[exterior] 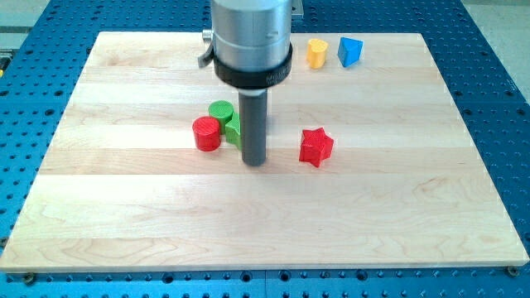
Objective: Place the red circle between the green blocks
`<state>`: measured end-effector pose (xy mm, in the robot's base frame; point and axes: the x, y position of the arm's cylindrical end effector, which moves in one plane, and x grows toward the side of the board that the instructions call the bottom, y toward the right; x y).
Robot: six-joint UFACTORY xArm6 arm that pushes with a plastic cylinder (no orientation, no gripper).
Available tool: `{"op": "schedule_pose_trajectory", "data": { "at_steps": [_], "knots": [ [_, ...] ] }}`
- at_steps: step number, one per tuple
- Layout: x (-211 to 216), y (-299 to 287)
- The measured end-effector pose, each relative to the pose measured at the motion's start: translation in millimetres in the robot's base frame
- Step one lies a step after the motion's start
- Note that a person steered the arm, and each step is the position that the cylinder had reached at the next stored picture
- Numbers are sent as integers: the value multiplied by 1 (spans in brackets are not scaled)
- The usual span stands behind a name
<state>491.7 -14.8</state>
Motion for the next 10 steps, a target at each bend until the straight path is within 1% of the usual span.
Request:
{"op": "schedule_pose_trajectory", "data": {
  "at_steps": [1, 2, 4, 6, 7, 8, 9, 10],
  "knots": [
    [14, -68],
    [-9, -102],
    [-24, -64],
    [-35, -92],
    [-47, -66],
    [-58, -60],
    [-73, -116],
    [-105, -79]
  ]
}}
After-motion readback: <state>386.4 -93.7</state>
